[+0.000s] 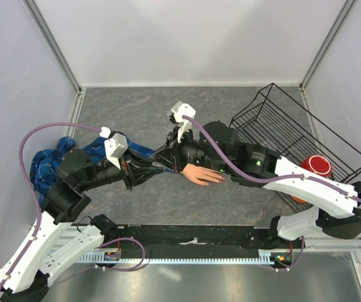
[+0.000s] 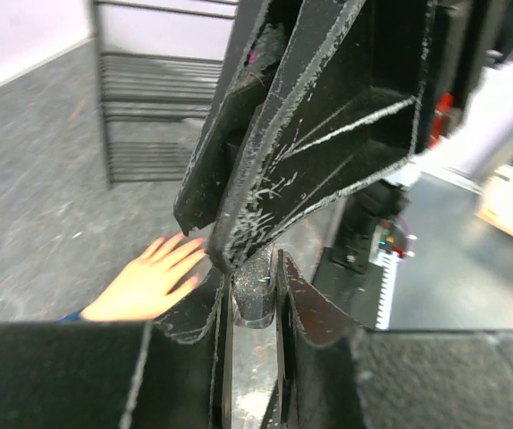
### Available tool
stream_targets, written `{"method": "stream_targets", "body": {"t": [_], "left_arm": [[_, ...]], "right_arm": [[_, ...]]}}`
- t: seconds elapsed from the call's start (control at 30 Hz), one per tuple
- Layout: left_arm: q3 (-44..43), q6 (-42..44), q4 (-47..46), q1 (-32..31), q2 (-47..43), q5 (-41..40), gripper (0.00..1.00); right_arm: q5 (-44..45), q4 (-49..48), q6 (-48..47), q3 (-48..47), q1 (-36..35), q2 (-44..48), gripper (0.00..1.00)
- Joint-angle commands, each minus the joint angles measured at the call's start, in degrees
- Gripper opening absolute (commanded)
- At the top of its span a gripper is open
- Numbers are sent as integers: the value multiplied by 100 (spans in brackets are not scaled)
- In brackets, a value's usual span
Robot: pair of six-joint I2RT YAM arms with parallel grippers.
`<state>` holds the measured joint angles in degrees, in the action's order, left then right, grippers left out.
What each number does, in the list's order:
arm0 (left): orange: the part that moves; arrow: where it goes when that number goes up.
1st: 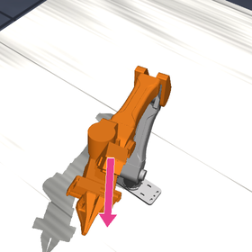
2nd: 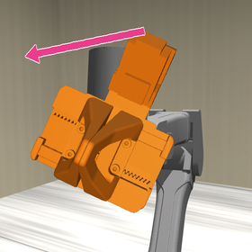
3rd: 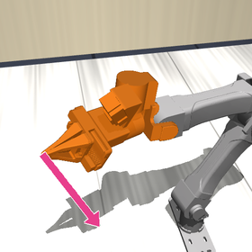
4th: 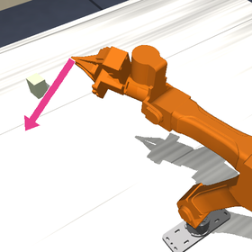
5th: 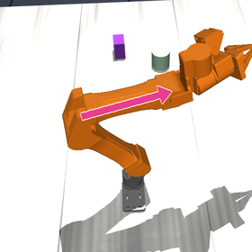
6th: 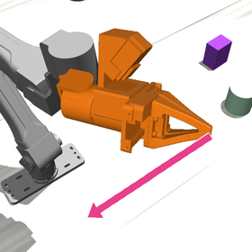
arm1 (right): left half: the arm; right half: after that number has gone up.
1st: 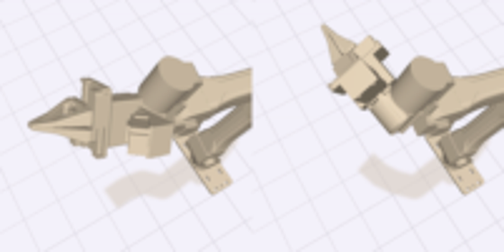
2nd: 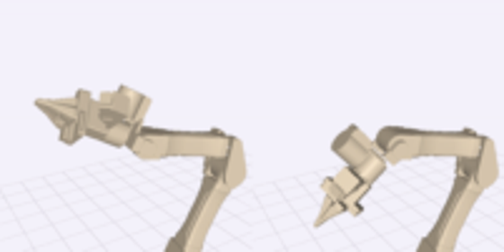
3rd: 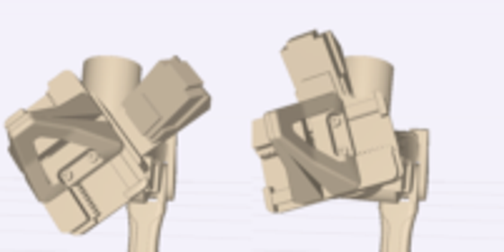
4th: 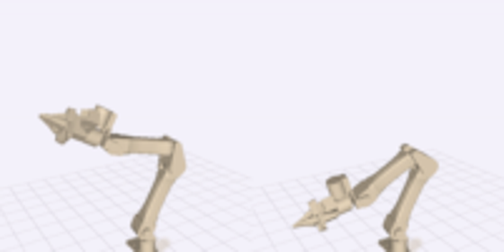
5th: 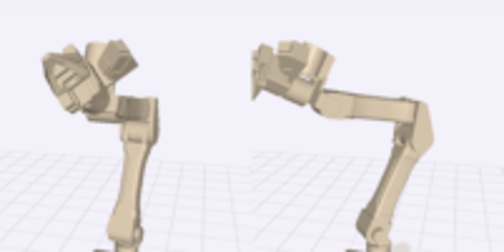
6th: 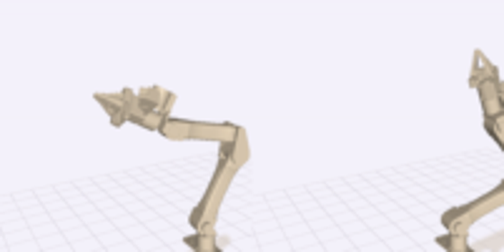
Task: Paint the nails
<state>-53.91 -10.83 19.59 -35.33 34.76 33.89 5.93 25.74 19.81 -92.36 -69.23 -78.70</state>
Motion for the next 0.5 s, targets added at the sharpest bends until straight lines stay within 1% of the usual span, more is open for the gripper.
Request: {"method": "stream_targets", "body": {"t": [0.0, 0.03, 0.07, 0.1, 0.13, 0.17, 0.2, 0.23, 0.27, 0.3, 0.33, 0.37, 0.43, 0.47], "left_arm": [[56, -470, -982, -26, -119, 1425, 2], [82, -647, -1523, -26, -110, 1984, 2], [178, -875, -1894, -26, -75, 2338, 2], [266, -1547, -2472, -26, 21, 2707, 2], [354, -2006, -3679, -26, 91, 3337, 2], [546, -2489, -4413, -26, 170, 3535, 2], [600, -3225, -4916, -26, 241, 3667, 2], [618, -3406, -5217, -26, 372, 3782, 2], [549, -3443, -5229, -26, 417, 3792, 2], [479, -3148, -4985, -26, 435, 3766, 2], [382, -2849, -4530, -26, 443, 3600, 2], [216, -2289, -3769, -26, 426, 3485, 2], [-4, -1776, -3018, -26, 417, 3074, 2], [-75, -1382, -2405, -26, 409, 2923, 2]], "right_arm": [[-1038, -646, -381, 454, 208, 556, 0], [-1598, -910, -451, 638, 435, 670, 0], [-2901, -1226, -452, 1101, 559, 767, 0], [-3723, -2003, -374, 1332, 708, 942, 0], [-4349, -2446, 27, 1552, 936, 987, 0], [-5295, -2920, 275, 1885, 990, 1005, 0], [-5600, -3586, 478, 1984, 999, 971, 0], [-5812, -3793, 662, 2028, 1008, 927, 0], [-6023, -3961, 951, 2055, 1008, 874, 0], [-6121, -3971, 963, 2038, 1008, 830, 0], [-6078, -3910, 902, 2037, 1026, 830, 0], [-5991, -3814, 754, 2046, 1043, 864, 0], [-5771, -3568, 664, 2046, 1157, 935, 0], [-5701, -3489, 603, 2046, 1201, 961, 0]]}}
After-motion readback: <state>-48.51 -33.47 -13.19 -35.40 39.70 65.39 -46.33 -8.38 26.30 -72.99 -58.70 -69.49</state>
